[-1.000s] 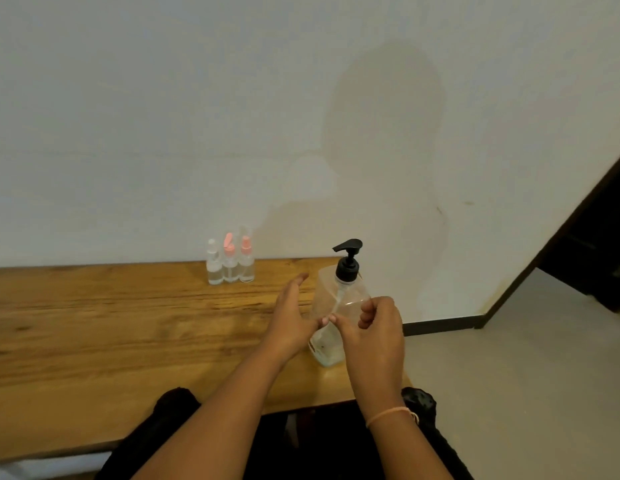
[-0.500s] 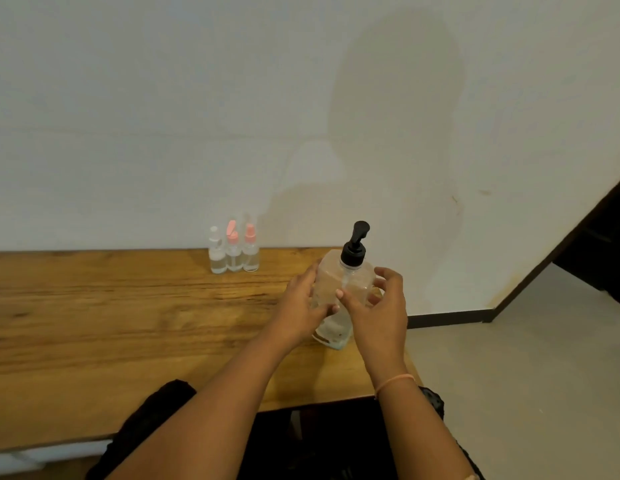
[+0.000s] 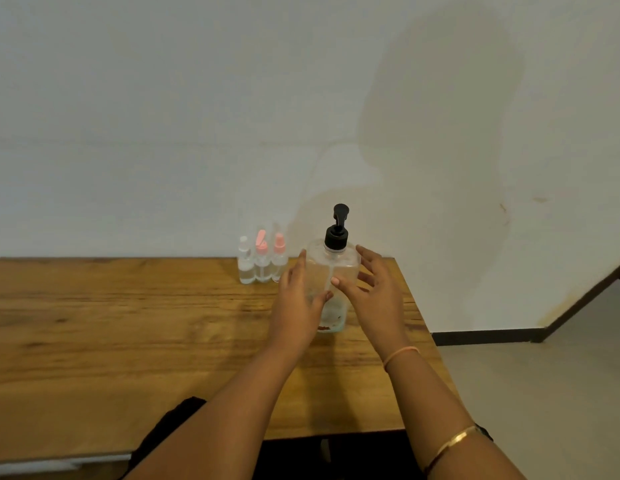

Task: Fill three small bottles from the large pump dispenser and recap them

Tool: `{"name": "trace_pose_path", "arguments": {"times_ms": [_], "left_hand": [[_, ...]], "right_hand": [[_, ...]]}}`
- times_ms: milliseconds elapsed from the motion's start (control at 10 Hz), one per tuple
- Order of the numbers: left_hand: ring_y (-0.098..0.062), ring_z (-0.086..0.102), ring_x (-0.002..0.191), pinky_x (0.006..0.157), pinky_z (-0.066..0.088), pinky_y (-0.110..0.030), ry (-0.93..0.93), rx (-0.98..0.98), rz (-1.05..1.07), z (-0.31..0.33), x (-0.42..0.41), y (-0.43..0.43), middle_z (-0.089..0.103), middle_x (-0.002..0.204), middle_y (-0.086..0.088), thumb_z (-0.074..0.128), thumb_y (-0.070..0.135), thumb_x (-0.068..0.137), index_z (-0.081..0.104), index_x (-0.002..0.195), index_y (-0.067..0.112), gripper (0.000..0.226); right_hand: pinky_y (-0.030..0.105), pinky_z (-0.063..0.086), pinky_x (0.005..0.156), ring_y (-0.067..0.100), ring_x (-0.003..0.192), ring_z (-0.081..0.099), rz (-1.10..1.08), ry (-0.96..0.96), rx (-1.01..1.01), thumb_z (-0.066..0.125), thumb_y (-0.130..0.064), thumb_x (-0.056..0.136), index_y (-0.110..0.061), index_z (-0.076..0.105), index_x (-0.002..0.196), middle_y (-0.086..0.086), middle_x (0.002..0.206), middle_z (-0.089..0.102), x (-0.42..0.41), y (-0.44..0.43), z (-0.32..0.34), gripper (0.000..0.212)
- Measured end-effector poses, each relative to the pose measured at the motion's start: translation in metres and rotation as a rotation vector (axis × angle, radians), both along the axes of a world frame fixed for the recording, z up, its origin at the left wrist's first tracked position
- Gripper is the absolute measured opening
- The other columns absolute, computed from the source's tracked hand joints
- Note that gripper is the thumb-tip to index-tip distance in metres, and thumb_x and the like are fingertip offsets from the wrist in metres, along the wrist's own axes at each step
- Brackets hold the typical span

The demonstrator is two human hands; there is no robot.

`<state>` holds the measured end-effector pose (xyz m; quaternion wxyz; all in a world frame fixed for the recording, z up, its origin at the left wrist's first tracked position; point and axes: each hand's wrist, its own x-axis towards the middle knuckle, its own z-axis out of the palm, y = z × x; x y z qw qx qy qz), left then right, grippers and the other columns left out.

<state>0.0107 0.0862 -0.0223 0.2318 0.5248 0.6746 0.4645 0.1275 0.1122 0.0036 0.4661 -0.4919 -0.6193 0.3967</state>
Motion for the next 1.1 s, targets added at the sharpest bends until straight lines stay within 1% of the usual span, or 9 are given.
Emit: {"name": "trace_pose_path", "arguments": {"times_ms": [100,200,400,500,600,700,900,1000,1100], "left_hand": [[-0.02,0.047,0.123,0.099,0.047,-0.038,0.029,0.023,0.015,-0.002,-0.005,0.007,0.037,0.14,-0.005,0.064,0.024,0.089,0.015,0.15,0.028,0.079],[-0.02,0.05,0.121,0.096,0.049,-0.036,0.078,0.043,0.038,-0.004,-0.009,0.014,0.037,0.14,-0.005,0.063,0.025,0.089,0.014,0.15,0.029,0.078],[-0.02,0.054,0.11,0.089,0.052,-0.033,0.169,0.074,0.075,-0.006,-0.013,0.024,0.041,0.135,-0.006,0.061,0.031,0.09,0.011,0.15,0.029,0.078],[-0.021,0.054,0.111,0.089,0.052,-0.034,0.176,0.066,0.079,-0.008,-0.013,0.024,0.041,0.136,-0.006,0.061,0.031,0.09,0.011,0.15,0.028,0.078],[-0.02,0.053,0.114,0.089,0.049,-0.03,0.179,0.068,0.073,-0.008,-0.011,0.023,0.039,0.138,-0.006,0.061,0.03,0.09,0.011,0.15,0.027,0.079],[-0.019,0.046,0.124,0.093,0.045,-0.027,0.196,0.059,0.067,-0.007,-0.011,0.02,0.035,0.143,-0.004,0.062,0.031,0.089,0.01,0.151,0.024,0.08],[-0.019,0.04,0.131,0.098,0.043,-0.028,0.198,0.038,0.066,-0.005,-0.011,0.013,0.029,0.148,-0.003,0.066,0.033,0.086,0.006,0.151,0.023,0.089],[-0.02,0.04,0.131,0.099,0.044,-0.034,0.169,0.027,0.081,-0.005,-0.015,0.004,0.031,0.147,-0.003,0.068,0.034,0.085,0.007,0.151,0.027,0.09],[-0.02,0.036,0.133,0.102,0.039,-0.032,0.159,0.012,0.136,0.002,-0.009,-0.013,0.034,0.146,-0.001,0.065,0.036,0.086,0.022,0.148,0.023,0.076]], "right_hand": [[0.008,0.044,0.066,-0.002,0.098,0.052,0.021,0.008,0.006,0.075,-0.022,0.08,-0.032,0.047,0.132,-0.022,0.113,0.051,-0.004,0.013,-0.004,0.059],[0.008,0.043,0.07,0.002,0.104,0.051,0.048,0.019,0.011,0.075,-0.021,0.08,-0.032,0.047,0.132,-0.018,0.12,0.052,-0.006,0.026,-0.006,0.06],[0.004,0.045,0.066,-0.009,0.096,0.053,0.1,0.062,0.014,0.074,-0.015,0.08,-0.039,0.046,0.124,-0.03,0.108,0.051,-0.009,0.041,-0.005,0.057],[0.004,0.045,0.066,-0.009,0.096,0.053,0.107,0.056,0.009,0.073,-0.015,0.081,-0.037,0.046,0.127,-0.032,0.106,0.051,-0.01,0.042,-0.007,0.058],[0.006,0.047,0.067,-0.004,0.098,0.055,0.102,0.038,0.012,0.073,-0.016,0.081,-0.037,0.044,0.132,-0.024,0.108,0.055,-0.009,0.042,-0.011,0.063],[0.01,0.048,0.072,0.006,0.107,0.054,0.078,0.012,0.025,0.074,-0.017,0.08,-0.037,0.038,0.138,-0.006,0.125,0.054,-0.009,0.042,-0.016,0.072],[0.02,0.048,0.089,0.0,0.107,0.051,0.056,0.032,0.009,0.074,-0.015,0.081,-0.031,0.033,0.142,-0.015,0.124,0.047,-0.012,0.032,-0.018,0.075],[0.024,0.045,0.09,0.008,0.114,0.045,-0.041,-0.014,0.001,0.071,-0.018,0.084,-0.026,0.033,0.143,-0.007,0.138,0.039,-0.012,0.023,-0.021,0.07],[0.027,0.047,0.087,0.01,0.11,0.045,-0.167,-0.039,0.003,0.066,-0.022,0.088,-0.02,0.037,0.14,0.001,0.139,0.04,-0.013,0.005,-0.018,0.06]]}}
